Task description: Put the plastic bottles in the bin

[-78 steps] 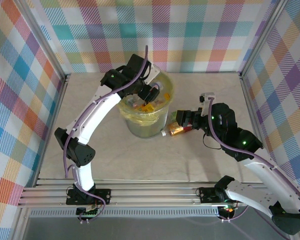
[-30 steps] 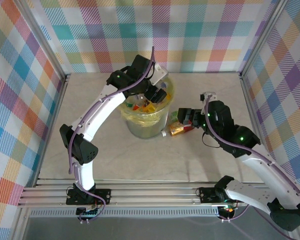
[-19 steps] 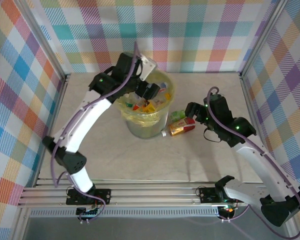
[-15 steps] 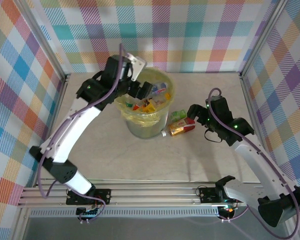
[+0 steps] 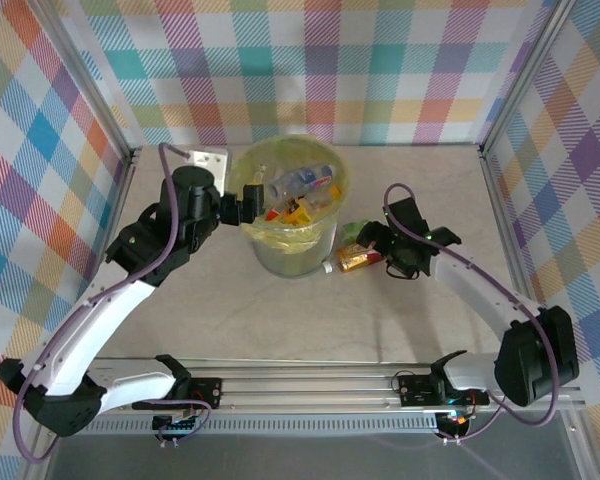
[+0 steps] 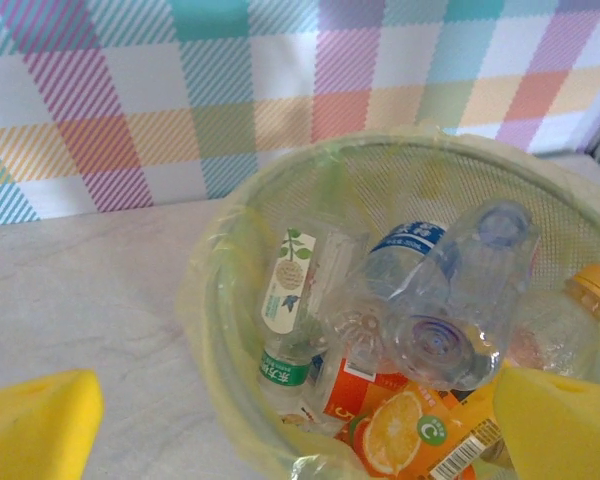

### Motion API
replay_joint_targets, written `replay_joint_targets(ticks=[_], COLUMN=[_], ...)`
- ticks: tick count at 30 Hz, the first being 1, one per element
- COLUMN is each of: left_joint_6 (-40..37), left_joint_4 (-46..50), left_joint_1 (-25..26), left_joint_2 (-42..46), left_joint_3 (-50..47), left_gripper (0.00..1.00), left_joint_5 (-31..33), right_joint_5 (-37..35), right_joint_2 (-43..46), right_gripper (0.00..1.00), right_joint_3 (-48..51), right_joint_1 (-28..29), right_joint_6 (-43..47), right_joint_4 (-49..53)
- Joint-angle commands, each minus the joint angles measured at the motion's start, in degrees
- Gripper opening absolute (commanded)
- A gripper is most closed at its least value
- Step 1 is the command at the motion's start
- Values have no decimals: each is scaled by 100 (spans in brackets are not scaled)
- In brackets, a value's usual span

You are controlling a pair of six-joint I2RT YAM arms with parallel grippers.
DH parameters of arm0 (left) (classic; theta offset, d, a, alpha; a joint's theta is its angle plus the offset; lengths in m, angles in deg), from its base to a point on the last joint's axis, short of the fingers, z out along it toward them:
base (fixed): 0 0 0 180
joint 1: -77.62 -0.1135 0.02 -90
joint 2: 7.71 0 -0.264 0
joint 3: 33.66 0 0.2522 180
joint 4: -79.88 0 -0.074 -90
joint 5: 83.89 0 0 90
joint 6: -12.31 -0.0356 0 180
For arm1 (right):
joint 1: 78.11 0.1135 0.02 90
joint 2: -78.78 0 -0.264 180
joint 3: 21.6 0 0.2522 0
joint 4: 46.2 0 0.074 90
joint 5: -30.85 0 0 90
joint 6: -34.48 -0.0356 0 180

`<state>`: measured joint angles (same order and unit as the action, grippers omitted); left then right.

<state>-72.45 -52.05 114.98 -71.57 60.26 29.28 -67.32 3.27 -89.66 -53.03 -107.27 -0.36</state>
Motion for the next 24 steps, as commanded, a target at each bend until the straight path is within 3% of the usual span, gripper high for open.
replay_joint_targets(ticks=[1, 9, 24], left_joint_6=[359, 408, 330], left_joint_4=[-495, -759, -706], left_joint_1=[8, -1, -10], left_joint_2=[328, 671, 390], left_joint_3=[-280, -694, -639], left_gripper=[100, 100, 100], left_joint_5=[346, 527, 300], right_joint_5=[102, 157, 15], right_joint_2=[-233, -851, -1690], right_gripper=[100, 100, 100], right_joint_3=[55, -7, -278], right_joint_1=[-37, 13, 61], right_joint_6=[-328, -492, -540], right_joint_4=[-483, -821, -843])
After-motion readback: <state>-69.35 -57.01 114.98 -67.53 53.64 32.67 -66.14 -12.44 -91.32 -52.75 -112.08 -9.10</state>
